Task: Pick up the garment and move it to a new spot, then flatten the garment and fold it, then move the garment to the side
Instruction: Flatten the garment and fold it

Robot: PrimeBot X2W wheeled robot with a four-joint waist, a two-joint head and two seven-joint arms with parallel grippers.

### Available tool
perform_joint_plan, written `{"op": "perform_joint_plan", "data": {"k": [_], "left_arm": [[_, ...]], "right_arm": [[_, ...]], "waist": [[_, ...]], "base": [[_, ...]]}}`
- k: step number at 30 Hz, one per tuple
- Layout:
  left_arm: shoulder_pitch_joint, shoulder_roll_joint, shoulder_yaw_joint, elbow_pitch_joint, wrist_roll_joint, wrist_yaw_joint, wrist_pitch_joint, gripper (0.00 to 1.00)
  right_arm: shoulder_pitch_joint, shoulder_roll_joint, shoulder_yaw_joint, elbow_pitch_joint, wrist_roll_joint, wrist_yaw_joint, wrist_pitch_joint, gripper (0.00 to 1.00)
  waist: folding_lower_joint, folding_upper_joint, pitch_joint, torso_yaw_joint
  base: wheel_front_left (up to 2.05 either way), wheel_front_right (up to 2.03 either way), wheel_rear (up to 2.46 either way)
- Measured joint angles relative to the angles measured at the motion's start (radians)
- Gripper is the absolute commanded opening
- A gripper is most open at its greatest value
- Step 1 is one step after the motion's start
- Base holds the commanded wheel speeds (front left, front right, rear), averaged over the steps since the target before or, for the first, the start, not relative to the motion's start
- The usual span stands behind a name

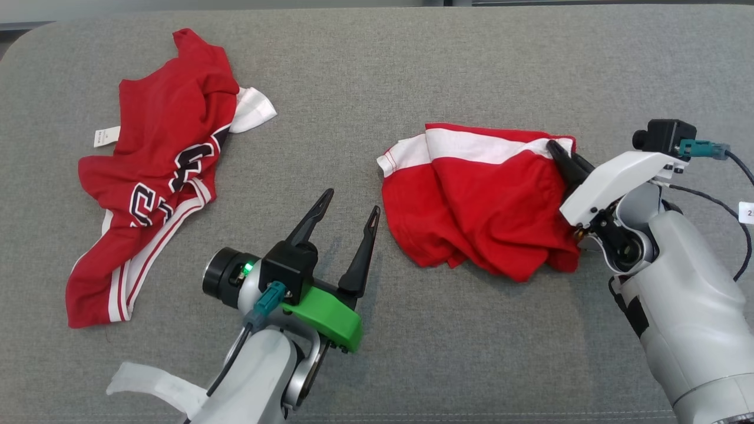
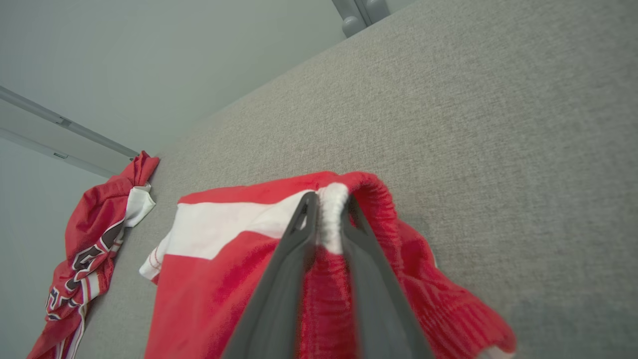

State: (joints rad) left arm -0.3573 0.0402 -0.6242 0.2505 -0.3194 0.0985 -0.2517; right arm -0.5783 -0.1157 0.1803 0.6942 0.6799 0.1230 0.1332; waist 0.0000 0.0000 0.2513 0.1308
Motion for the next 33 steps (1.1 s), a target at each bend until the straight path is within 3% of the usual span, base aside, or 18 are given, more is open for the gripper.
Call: {"op": "perform_joint_plan", "data": {"k": [1,17,27,33], "left_arm": [[0.000,0.000,0.001,0.000,0.000,0.000,0.000,1.00],[0.029,0.000,0.044,0.001,-0.014,0.000,0.000,1.00],[0.028,0.000,0.042,0.074,-0.090,-0.020,0.006,1.00],[-0.024,0.000,0.047,0.108,-0.133,-0.028,0.032,1.00]], "right_arm": [[-0.005,-0.008,0.009,-0.005,0.000,0.000,0.000,0.00],[-0.077,-0.108,0.154,-0.204,0.038,0.000,-0.062,0.00],[-0.045,-0.206,0.225,-0.193,-0.007,0.000,-0.086,0.00],[-0.022,-0.210,0.240,-0.158,-0.015,0.000,-0.107,0.00]], "waist": [[0.0000,0.0000,0.000,0.001],[0.0000,0.0000,-0.014,-0.039],[0.0000,0.0000,-0.020,-0.107],[0.0000,0.0000,-0.013,-0.155]], "base": [[0.00,0.00,0.00],[0.00,0.00,0.00],[0.00,0.00,0.00],[0.00,0.00,0.00]]}}
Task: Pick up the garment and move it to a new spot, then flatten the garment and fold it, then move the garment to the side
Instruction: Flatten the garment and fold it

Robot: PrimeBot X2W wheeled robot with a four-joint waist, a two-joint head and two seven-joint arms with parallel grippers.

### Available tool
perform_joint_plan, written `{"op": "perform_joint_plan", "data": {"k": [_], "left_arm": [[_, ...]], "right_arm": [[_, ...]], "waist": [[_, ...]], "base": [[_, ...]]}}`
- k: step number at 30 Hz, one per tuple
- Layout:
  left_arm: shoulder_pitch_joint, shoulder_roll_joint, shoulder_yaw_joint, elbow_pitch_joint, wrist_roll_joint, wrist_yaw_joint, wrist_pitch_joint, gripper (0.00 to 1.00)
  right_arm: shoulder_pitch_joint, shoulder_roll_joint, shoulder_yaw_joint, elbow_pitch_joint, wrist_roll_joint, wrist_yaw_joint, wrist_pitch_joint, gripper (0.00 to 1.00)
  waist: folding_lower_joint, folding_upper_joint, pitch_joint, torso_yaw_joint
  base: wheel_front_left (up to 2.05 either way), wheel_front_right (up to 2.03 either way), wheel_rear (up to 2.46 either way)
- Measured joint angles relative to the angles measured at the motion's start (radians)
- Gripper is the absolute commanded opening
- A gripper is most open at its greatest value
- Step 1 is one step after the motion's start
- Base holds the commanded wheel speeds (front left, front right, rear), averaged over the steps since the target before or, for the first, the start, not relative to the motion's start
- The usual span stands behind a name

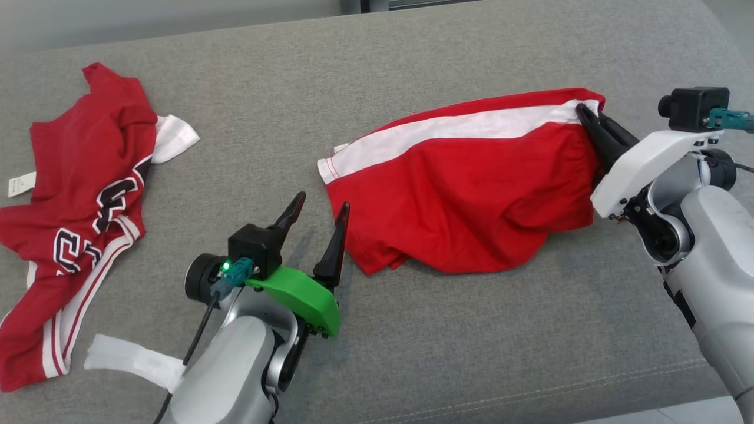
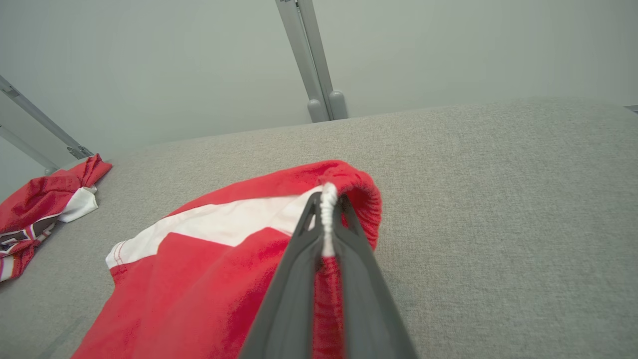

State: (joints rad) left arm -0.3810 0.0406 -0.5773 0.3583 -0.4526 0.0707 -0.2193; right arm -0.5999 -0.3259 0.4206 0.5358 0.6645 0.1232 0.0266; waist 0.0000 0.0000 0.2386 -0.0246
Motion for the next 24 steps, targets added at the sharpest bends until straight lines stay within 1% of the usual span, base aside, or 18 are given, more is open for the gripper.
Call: {"op": "perform_joint_plan", "data": {"k": [3,9,16,19,21,24], "left_arm": [[-0.021,0.000,0.007,0.018,-0.049,0.000,0.019,1.00],[-0.046,-0.001,0.038,0.070,-0.198,0.000,0.086,1.00],[-0.142,-0.003,0.041,0.131,-0.217,0.004,0.162,1.00],[-0.160,-0.004,0.051,0.175,-0.222,0.018,0.197,1.00],[-0.175,-0.004,0.062,0.196,-0.222,0.026,0.209,1.00],[-0.203,-0.004,0.082,0.215,-0.231,0.027,0.221,1.00]], "right_arm": [[0.010,0.000,0.014,0.004,-0.001,0.000,-0.011,0.00],[0.012,0.017,0.070,0.003,-0.001,0.000,-0.026,0.00],[0.010,0.024,0.096,0.005,0.001,0.000,-0.044,0.00],[0.008,0.028,0.106,0.010,0.005,0.000,-0.052,0.00],[0.002,0.030,0.112,0.010,0.008,0.000,-0.053,0.00],[-0.013,0.032,0.119,0.010,0.013,0.000,-0.062,0.00]], "waist": [[0.0000,0.0000,0.006,-0.023],[0.0000,0.0000,0.023,-0.063],[0.0000,0.0000,0.046,-0.099],[0.0000,0.0000,0.054,-0.108],[0.0000,0.0000,0.059,-0.114],[0.0000,0.0000,0.069,-0.121]], "base": [[0.00,0.00,0.00],[0.00,0.00,0.00],[0.00,0.00,0.00],[0.00,0.00,0.00],[0.00,0.00,0.00],[0.00,0.00,0.00]]}}
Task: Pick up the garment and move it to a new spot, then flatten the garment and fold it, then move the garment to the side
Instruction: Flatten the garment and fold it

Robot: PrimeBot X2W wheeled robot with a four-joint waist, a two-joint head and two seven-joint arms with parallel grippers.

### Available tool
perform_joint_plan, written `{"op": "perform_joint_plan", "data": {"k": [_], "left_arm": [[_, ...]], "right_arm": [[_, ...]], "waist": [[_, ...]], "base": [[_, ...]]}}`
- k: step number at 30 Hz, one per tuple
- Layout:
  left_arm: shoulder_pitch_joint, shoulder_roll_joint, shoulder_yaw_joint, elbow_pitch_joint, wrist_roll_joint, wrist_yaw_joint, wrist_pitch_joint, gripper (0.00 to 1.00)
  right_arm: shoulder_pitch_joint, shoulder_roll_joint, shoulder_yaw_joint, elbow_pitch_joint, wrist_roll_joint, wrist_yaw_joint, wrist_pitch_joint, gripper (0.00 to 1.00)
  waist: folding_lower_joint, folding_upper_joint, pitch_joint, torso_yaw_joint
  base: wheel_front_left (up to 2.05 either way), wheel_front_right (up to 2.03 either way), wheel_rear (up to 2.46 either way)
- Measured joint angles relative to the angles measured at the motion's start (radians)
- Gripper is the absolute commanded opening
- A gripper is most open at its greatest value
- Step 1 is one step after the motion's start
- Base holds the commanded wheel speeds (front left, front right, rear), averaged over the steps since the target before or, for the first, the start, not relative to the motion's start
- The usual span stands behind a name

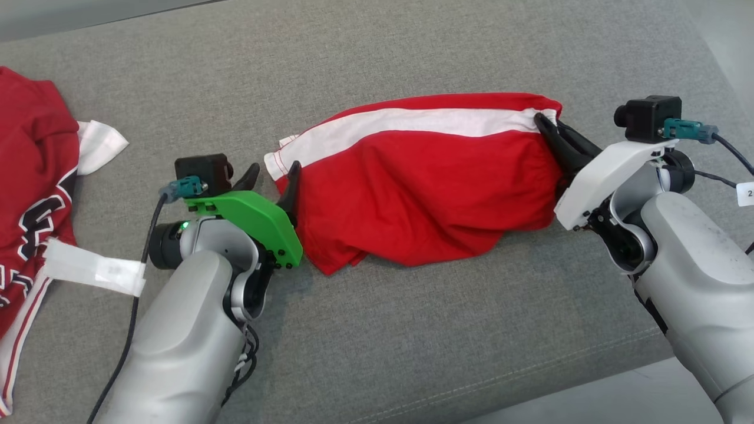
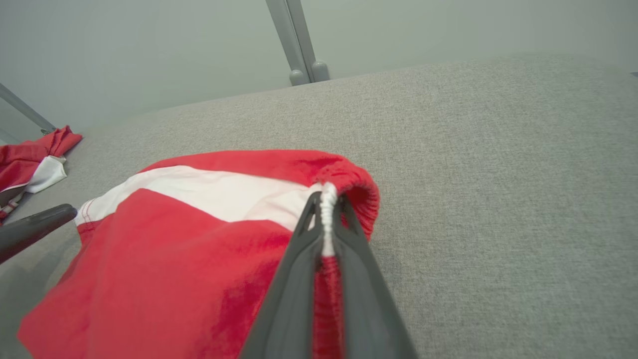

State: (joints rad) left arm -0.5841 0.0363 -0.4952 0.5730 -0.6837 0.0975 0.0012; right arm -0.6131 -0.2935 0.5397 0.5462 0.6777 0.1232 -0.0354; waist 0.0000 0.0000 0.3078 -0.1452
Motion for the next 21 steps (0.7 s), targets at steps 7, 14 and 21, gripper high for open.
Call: {"op": "perform_joint_plan", "data": {"k": [7,14,21], "left_arm": [[-0.034,-0.002,0.015,0.042,-0.059,0.009,0.042,1.00],[-0.068,-0.003,0.011,0.068,-0.069,0.014,0.057,1.00],[-0.096,-0.004,0.002,0.099,-0.105,0.018,0.061,0.61]], "right_arm": [[-0.014,0.002,0.021,0.012,0.006,0.000,-0.018,0.00],[-0.015,0.002,0.037,0.027,0.011,0.000,-0.035,0.00],[-0.032,0.003,0.062,0.043,0.024,0.000,-0.044,0.00]], "waist": [[0.0000,0.0000,0.020,-0.013],[0.0000,0.0000,0.028,-0.014],[0.0000,0.0000,0.035,-0.015]], "base": [[0.00,0.00,0.00],[0.00,0.00,0.00],[0.00,0.00,0.00]]}}
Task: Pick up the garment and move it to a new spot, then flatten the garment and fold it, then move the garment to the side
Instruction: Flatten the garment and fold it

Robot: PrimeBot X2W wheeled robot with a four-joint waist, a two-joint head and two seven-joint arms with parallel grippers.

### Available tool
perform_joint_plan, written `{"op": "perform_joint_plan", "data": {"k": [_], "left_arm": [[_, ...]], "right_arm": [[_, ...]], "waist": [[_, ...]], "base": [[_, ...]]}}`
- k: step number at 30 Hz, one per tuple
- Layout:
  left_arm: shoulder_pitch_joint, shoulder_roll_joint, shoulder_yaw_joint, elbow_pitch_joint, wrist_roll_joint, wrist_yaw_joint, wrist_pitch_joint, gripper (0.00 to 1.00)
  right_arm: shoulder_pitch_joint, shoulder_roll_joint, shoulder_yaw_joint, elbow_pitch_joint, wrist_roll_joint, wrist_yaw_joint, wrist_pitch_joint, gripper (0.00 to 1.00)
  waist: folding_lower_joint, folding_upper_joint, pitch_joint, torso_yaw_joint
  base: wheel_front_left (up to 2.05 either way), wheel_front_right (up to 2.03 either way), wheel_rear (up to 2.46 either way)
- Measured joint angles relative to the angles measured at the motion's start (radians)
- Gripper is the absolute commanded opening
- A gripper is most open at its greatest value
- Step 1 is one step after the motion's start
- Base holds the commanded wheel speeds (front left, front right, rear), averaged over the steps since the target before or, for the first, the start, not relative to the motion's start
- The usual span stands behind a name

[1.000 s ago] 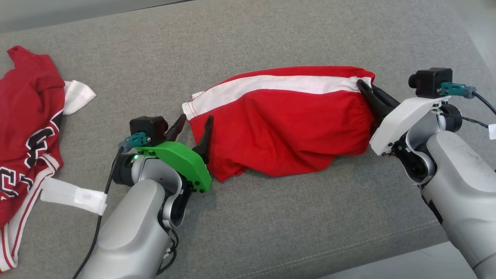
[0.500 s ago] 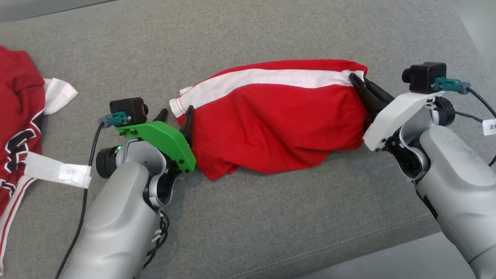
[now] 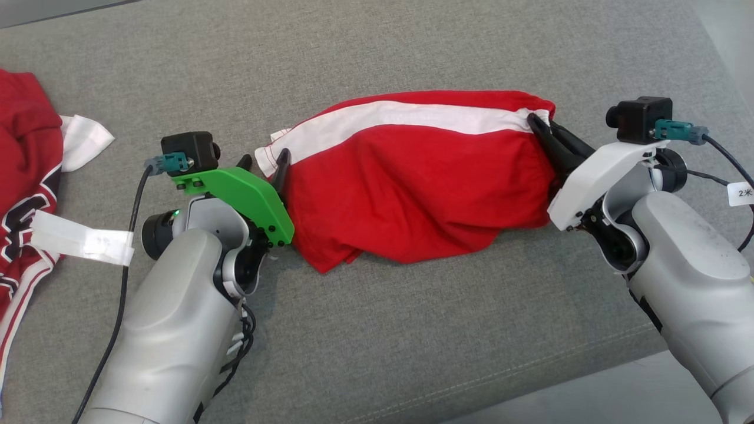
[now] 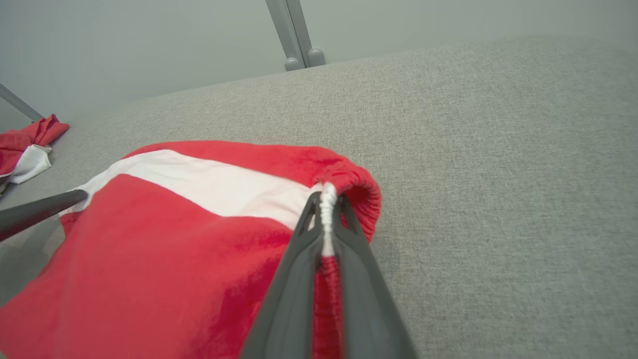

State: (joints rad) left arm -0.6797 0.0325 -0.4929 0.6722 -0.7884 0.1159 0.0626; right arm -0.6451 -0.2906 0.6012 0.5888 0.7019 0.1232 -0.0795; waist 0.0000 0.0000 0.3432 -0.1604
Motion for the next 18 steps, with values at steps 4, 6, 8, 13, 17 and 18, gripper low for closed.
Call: {"op": "perform_joint_plan", "data": {"k": [4,6,8,13,17,18], "left_arm": [[-0.009,0.000,-0.005,0.018,-0.001,0.000,0.007,0.42],[-0.015,0.000,-0.011,0.024,-0.001,0.000,0.006,0.11],[-0.022,-0.001,-0.015,0.023,-0.001,0.000,-0.007,0.00],[-0.035,-0.001,-0.027,0.015,-0.016,0.000,-0.016,0.00],[-0.042,-0.001,-0.030,-0.012,-0.038,0.000,-0.050,0.00],[-0.044,-0.001,-0.031,-0.020,-0.048,-0.001,-0.059,0.00]], "right_arm": [[-0.008,0.002,0.012,0.002,0.013,0.000,-0.009,0.00],[-0.008,0.002,0.016,0.007,0.014,0.000,-0.013,0.00],[-0.010,0.001,0.018,0.011,0.017,0.000,-0.017,0.00],[-0.023,0.000,0.024,0.020,0.023,0.000,-0.027,0.00],[-0.024,-0.003,0.026,0.026,0.029,0.000,-0.042,0.00],[-0.025,-0.005,0.025,0.028,0.029,0.000,-0.050,0.00]], "waist": [[0.0000,0.0000,0.004,-0.003],[0.0000,0.0000,0.005,-0.004],[0.0000,0.0000,0.007,-0.004],[0.0000,0.0000,0.008,-0.004],[0.0000,0.0000,0.008,0.000],[0.0000,0.0000,0.007,0.002]], "base": [[0.00,0.00,0.00],[0.00,0.00,0.00],[0.00,0.00,0.00],[0.00,0.00,0.00],[0.00,0.00,0.00],[0.00,0.00,0.00]]}}
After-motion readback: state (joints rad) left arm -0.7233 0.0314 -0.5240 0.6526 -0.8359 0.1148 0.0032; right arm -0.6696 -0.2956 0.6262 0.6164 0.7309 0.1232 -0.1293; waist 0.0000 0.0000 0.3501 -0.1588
